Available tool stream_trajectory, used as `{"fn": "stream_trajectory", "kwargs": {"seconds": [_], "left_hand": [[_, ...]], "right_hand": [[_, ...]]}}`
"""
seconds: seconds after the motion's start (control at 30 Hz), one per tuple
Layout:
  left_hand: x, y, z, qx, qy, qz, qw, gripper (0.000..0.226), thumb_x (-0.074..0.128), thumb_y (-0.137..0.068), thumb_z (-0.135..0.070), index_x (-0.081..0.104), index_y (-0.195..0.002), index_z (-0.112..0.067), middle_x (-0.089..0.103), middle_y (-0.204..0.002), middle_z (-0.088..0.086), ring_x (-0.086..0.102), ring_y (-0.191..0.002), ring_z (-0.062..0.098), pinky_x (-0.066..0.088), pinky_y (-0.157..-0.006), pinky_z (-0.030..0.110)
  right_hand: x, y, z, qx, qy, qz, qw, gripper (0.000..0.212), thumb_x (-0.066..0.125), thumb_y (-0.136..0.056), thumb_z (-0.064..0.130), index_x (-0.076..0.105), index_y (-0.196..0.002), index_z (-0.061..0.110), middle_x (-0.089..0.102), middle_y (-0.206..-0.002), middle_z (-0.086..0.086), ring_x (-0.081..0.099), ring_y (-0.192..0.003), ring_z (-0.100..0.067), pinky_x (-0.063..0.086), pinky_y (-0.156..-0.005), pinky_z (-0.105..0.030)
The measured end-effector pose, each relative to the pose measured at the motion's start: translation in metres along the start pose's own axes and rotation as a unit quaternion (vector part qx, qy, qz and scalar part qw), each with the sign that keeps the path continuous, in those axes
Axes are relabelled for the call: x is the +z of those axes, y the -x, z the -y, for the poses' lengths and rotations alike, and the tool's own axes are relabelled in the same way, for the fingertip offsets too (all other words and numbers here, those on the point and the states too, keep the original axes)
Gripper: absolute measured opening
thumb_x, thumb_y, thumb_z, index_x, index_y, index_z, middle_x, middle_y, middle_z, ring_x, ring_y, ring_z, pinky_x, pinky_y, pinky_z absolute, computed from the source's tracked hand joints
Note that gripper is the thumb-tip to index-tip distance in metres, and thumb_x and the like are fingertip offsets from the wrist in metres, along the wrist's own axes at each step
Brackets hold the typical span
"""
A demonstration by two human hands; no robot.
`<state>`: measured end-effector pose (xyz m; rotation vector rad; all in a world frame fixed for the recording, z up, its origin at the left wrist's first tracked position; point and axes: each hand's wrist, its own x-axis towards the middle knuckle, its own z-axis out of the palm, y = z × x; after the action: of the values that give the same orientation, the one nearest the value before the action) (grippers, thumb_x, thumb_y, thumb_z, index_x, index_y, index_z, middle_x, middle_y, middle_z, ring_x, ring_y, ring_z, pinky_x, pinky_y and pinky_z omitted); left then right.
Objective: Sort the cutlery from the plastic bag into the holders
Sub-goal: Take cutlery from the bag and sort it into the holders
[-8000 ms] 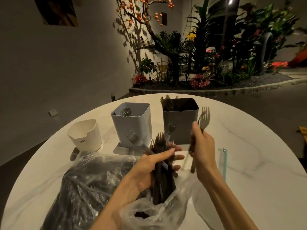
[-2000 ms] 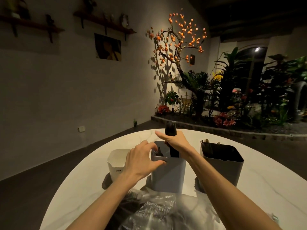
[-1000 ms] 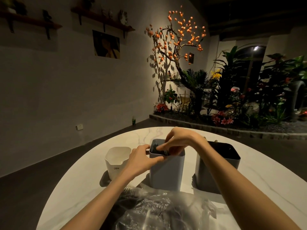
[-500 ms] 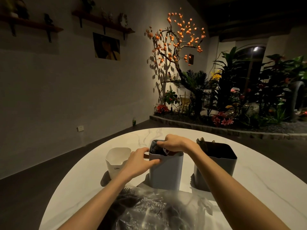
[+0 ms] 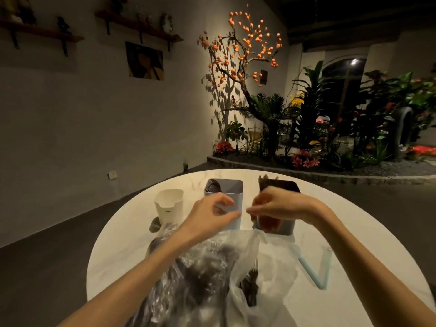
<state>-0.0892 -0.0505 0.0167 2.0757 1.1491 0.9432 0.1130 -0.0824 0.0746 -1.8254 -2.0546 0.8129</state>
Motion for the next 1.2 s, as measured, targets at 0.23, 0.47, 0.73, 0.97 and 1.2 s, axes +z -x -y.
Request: {"fn": "stream_trajectory", "kwargs": {"seconds": [0.23,0.47,0.73,0.97,1.2], "left_hand": [[0.039,0.044,0.007,-0.085,-0.229,0.141,0.959,0.076,0.078,-0.076,-0.026,0.042,-0.143,-0.03,0.057,-0.123,-0.003,0.061,-0.096,0.014,0.058,-0.079,0.03],[0.008,0.062,0.006,-0.081,-0.133,0.014,0.988,0.042,0.06,-0.085,0.003,0.06,-0.117,-0.025,0.06,-0.093,-0.005,0.059,-0.079,0.008,0.048,-0.056,0.015],[0.007,0.077,0.011,-0.108,-0.128,0.039,0.985,0.049,0.061,-0.081,-0.001,0.065,-0.12,-0.03,0.062,-0.109,-0.008,0.059,-0.099,0.012,0.062,-0.08,0.032],[0.005,0.081,0.016,-0.112,-0.056,0.043,0.991,0.043,0.058,-0.082,0.002,0.067,-0.117,-0.022,0.064,-0.11,0.0,0.064,-0.064,0.016,0.052,-0.054,0.023],[-0.004,0.079,0.024,-0.118,0.002,0.007,0.993,0.033,0.06,-0.084,0.003,0.071,-0.108,-0.017,0.064,-0.102,0.005,0.067,-0.07,0.016,0.059,-0.058,0.027]], "right_hand": [[0.066,0.028,-0.041,-0.01,0.149,0.143,0.978,0.027,0.06,-0.098,0.017,0.07,-0.123,0.015,0.07,-0.121,-0.003,0.066,-0.101,-0.013,0.053,-0.092,-0.024],[0.104,0.023,-0.054,-0.039,0.163,0.002,0.986,0.026,0.066,-0.089,0.029,0.073,-0.109,0.014,0.07,-0.11,-0.007,0.065,-0.097,-0.024,0.056,-0.084,-0.035],[0.152,0.004,-0.021,0.026,0.009,-0.091,0.996,0.044,0.078,-0.082,0.034,0.062,-0.121,0.023,0.061,-0.103,0.001,0.057,-0.094,-0.016,0.048,-0.08,-0.022],[0.168,-0.015,-0.022,0.115,-0.019,-0.078,0.99,0.046,0.076,-0.084,0.034,0.061,-0.124,0.017,0.064,-0.121,-0.006,0.058,-0.109,-0.021,0.05,-0.099,-0.032],[0.154,-0.016,-0.016,0.081,0.052,-0.027,0.995,0.031,0.056,-0.095,0.018,0.064,-0.123,0.009,0.065,-0.12,-0.012,0.059,-0.112,-0.026,0.049,-0.095,-0.034]]}}
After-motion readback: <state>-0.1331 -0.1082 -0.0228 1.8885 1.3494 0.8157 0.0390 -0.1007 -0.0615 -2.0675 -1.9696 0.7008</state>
